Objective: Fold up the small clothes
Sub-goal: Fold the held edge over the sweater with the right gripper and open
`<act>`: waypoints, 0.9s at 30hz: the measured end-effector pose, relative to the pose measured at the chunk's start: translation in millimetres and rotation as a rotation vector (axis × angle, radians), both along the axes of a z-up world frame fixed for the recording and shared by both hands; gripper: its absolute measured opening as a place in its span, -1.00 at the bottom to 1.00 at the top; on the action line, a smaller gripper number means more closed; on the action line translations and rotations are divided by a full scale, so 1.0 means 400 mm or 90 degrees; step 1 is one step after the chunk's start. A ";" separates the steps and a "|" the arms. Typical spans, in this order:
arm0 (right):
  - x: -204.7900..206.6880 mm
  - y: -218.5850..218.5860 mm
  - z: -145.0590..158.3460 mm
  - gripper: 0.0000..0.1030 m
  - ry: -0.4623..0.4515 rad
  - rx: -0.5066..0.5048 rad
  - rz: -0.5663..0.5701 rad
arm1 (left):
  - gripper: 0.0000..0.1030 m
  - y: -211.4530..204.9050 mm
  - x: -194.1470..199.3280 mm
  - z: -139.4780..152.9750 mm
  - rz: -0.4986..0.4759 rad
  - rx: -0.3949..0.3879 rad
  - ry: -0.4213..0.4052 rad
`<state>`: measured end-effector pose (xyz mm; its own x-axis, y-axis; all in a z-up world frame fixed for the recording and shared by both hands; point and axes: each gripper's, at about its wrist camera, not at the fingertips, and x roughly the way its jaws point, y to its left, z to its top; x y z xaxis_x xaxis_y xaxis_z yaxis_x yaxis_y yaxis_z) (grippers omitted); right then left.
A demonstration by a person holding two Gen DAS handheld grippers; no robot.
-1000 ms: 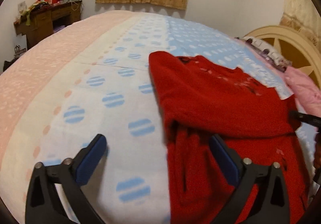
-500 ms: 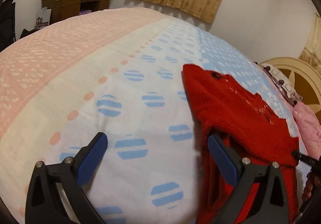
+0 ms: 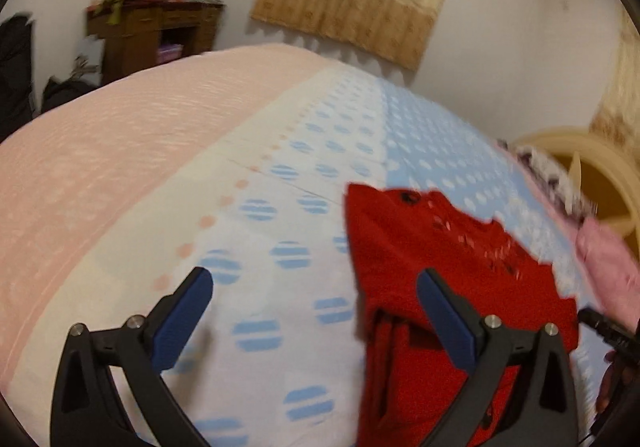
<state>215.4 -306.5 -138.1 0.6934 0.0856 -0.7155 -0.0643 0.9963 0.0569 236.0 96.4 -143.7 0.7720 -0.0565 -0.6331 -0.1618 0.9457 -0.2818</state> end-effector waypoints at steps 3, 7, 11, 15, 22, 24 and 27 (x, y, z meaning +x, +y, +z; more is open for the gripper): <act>0.032 0.029 -0.040 0.17 0.033 0.003 0.029 | 1.00 -0.052 0.049 -0.042 -0.009 0.089 0.071; 0.051 0.015 -0.118 0.17 0.093 0.002 0.023 | 1.00 -0.025 0.037 -0.101 0.000 0.074 0.091; 0.020 0.011 -0.112 0.17 0.071 0.004 0.033 | 1.00 -0.016 0.015 -0.103 -0.002 0.064 0.082; 0.007 -0.007 -0.094 0.17 0.056 0.018 0.011 | 1.00 -0.020 0.013 -0.102 -0.009 0.061 0.076; -0.019 -0.021 -0.121 0.15 0.046 -0.022 -0.002 | 1.00 -0.044 0.008 -0.106 -0.026 0.081 0.075; -0.020 -0.015 -0.115 0.16 0.043 -0.030 -0.009 | 1.00 -0.050 0.008 -0.104 -0.031 0.089 0.080; -0.027 -0.012 -0.108 0.16 0.049 -0.031 -0.013 | 1.00 -0.053 0.005 -0.105 -0.038 0.092 0.085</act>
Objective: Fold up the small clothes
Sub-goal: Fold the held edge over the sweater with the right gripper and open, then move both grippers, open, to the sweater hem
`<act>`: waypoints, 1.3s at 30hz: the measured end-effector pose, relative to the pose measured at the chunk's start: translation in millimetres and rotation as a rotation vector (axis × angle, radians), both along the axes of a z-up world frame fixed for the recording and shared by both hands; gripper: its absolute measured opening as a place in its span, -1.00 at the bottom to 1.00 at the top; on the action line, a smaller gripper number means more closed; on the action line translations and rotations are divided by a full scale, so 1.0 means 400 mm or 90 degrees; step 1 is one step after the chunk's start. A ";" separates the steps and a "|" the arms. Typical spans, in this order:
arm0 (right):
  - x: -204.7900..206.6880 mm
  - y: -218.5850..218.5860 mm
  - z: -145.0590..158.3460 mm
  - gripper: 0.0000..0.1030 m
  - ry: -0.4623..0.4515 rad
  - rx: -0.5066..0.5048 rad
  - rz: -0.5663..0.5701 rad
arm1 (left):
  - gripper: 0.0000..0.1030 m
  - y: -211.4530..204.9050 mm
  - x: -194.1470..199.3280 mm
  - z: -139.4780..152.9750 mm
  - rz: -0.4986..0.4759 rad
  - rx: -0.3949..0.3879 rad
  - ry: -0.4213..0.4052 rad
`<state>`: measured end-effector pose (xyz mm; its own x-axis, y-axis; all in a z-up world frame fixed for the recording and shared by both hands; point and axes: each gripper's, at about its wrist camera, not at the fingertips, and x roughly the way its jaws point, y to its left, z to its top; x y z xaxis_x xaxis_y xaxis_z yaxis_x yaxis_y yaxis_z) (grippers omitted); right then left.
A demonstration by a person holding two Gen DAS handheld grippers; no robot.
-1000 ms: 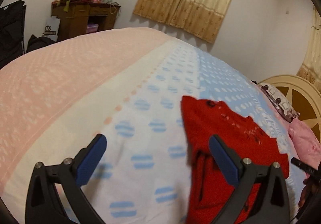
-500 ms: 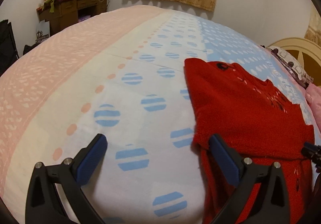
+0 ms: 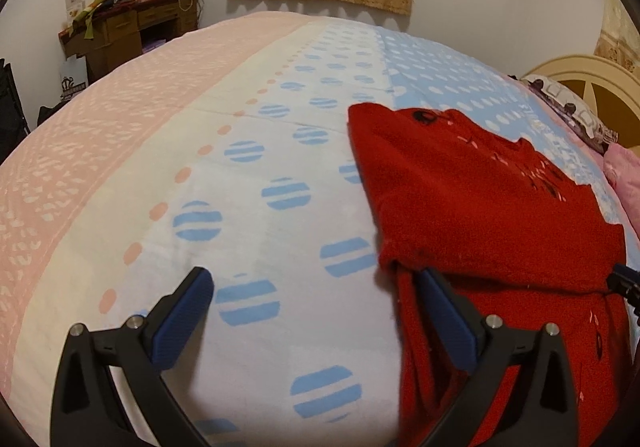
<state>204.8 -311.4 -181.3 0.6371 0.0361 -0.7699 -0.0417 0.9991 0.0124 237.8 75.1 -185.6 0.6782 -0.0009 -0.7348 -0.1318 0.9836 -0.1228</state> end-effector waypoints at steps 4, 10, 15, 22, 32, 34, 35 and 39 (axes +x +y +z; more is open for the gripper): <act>-0.014 -0.011 -0.002 0.16 -0.007 0.012 0.000 | 1.00 -0.009 -0.019 -0.001 -0.011 0.007 0.000; -0.020 -0.009 0.008 0.17 -0.014 0.021 -0.008 | 1.00 -0.011 -0.022 0.001 -0.011 0.008 0.006; -0.051 -0.002 0.019 0.17 -0.018 0.020 -0.006 | 1.00 -0.011 -0.049 0.005 -0.011 -0.002 0.007; -0.117 0.001 0.034 0.17 0.001 0.012 0.007 | 1.00 -0.018 -0.106 0.032 -0.038 -0.039 0.004; -0.247 0.020 0.043 0.17 0.004 -0.004 0.034 | 1.00 -0.069 -0.213 0.079 -0.103 -0.020 -0.014; -0.268 0.025 0.044 0.17 0.003 -0.004 0.036 | 1.00 -0.073 -0.228 0.087 -0.108 -0.020 -0.014; -0.275 0.024 0.044 0.17 0.003 -0.003 0.036 | 1.00 -0.075 -0.240 0.092 -0.112 -0.021 -0.013; -0.332 0.023 0.047 0.17 0.004 0.000 0.041 | 1.00 -0.088 -0.295 0.104 -0.136 -0.021 -0.015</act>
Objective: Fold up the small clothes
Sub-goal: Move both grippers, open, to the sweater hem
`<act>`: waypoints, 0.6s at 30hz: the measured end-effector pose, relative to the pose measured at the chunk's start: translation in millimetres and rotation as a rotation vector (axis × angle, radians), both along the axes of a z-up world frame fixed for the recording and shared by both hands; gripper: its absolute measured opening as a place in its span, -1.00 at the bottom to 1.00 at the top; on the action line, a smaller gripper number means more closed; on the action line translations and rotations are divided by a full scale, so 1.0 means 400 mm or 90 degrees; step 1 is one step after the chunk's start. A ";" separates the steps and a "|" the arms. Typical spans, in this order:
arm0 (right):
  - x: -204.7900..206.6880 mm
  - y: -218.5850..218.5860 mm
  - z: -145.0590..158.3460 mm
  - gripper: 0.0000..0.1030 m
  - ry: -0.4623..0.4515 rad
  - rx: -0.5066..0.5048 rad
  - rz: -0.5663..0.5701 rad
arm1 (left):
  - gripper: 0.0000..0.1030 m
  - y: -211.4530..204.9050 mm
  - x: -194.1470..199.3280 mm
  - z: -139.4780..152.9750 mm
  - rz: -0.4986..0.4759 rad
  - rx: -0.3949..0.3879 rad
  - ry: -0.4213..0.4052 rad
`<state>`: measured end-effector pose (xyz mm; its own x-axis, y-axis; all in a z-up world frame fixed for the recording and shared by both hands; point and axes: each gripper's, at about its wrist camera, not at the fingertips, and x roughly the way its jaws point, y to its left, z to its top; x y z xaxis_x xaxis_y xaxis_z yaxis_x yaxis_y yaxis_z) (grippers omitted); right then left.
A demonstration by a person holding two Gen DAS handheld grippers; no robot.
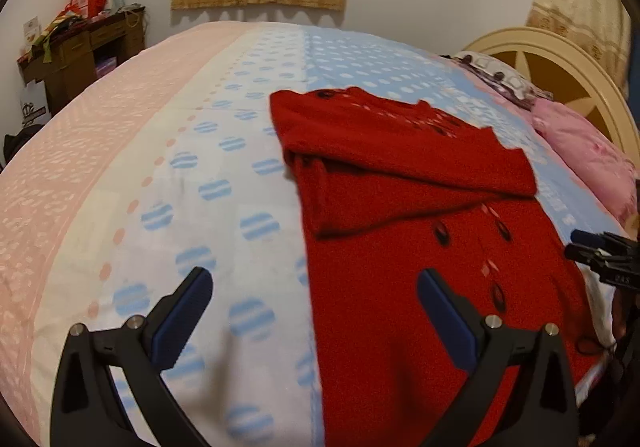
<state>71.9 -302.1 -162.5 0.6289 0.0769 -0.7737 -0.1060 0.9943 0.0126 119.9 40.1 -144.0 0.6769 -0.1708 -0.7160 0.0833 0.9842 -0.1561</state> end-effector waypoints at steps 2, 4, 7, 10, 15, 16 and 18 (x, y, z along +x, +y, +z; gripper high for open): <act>-0.029 -0.003 -0.001 0.17 0.004 -0.004 0.004 | 1.00 -0.009 -0.029 -0.003 -0.016 0.010 0.004; -0.063 -0.010 -0.003 0.17 0.010 -0.011 0.004 | 1.00 -0.021 -0.054 -0.009 -0.031 0.030 0.010; -0.108 -0.028 -0.004 0.17 0.017 -0.014 -0.005 | 1.00 -0.029 -0.094 -0.022 -0.053 0.044 0.026; -0.155 -0.045 -0.007 0.17 0.022 -0.009 -0.016 | 1.00 -0.027 -0.129 -0.035 -0.062 0.042 0.039; -0.211 -0.059 -0.031 0.17 0.046 -0.013 -0.028 | 1.00 -0.021 -0.177 -0.060 -0.065 0.027 0.061; -0.219 -0.061 -0.036 0.17 0.051 -0.012 -0.030 | 1.00 -0.022 -0.184 -0.063 -0.065 0.029 0.066; -0.239 -0.067 -0.045 0.17 0.055 -0.005 -0.034 | 1.00 -0.023 -0.199 -0.067 -0.069 0.026 0.069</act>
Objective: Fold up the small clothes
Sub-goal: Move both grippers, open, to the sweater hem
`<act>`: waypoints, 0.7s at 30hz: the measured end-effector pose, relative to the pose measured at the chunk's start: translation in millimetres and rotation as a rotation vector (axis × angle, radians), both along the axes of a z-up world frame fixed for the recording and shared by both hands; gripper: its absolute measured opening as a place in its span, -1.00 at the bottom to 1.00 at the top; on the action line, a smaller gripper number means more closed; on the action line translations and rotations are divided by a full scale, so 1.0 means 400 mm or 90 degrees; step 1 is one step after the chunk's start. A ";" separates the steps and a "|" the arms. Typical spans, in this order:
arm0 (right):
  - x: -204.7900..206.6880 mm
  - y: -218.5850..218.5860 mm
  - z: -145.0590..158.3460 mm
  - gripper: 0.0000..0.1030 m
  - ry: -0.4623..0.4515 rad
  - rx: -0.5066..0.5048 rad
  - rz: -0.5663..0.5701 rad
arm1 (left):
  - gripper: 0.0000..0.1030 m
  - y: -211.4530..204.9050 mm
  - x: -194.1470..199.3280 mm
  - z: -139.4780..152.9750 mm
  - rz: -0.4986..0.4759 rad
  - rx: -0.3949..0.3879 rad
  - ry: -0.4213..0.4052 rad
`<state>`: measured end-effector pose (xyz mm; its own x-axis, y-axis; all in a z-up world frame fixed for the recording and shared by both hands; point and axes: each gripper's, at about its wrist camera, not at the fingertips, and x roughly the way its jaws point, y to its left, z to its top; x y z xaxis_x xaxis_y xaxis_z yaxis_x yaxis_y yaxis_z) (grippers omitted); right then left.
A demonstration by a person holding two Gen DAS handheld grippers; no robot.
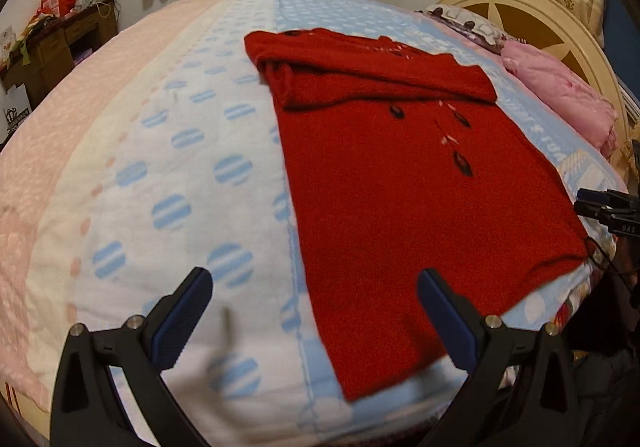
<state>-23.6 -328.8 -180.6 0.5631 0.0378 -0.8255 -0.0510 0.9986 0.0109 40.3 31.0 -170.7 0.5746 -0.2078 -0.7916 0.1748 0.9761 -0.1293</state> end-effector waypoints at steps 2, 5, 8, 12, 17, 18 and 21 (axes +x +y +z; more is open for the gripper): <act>-0.016 -0.008 -0.009 0.17 0.002 0.012 -0.005 | 1.00 0.000 -0.013 -0.003 -0.004 -0.007 0.002; -0.035 -0.020 -0.025 0.17 0.008 0.033 -0.015 | 1.00 0.003 -0.022 -0.011 0.001 -0.009 0.010; -0.055 -0.019 -0.030 0.17 0.016 0.037 -0.014 | 1.00 0.005 -0.029 -0.015 0.001 -0.019 0.016; -0.085 -0.012 -0.024 0.17 0.008 0.034 -0.011 | 0.99 0.001 -0.039 -0.016 -0.006 -0.028 0.018; -0.108 -0.016 -0.023 0.17 0.010 0.054 -0.011 | 0.97 -0.009 -0.047 -0.022 -0.015 -0.043 0.029; -0.112 -0.015 -0.024 0.17 0.011 0.055 -0.010 | 0.90 -0.009 -0.048 -0.026 -0.021 -0.057 0.037; -0.119 -0.016 -0.023 0.15 0.018 0.070 -0.008 | 0.72 -0.009 -0.051 -0.046 -0.033 -0.097 0.072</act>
<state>-71.1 -335.0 -189.9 0.5411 0.1216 -0.8321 -0.0366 0.9920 0.1212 19.8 27.4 -189.1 0.4698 -0.3566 -0.8075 0.2003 0.9340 -0.2959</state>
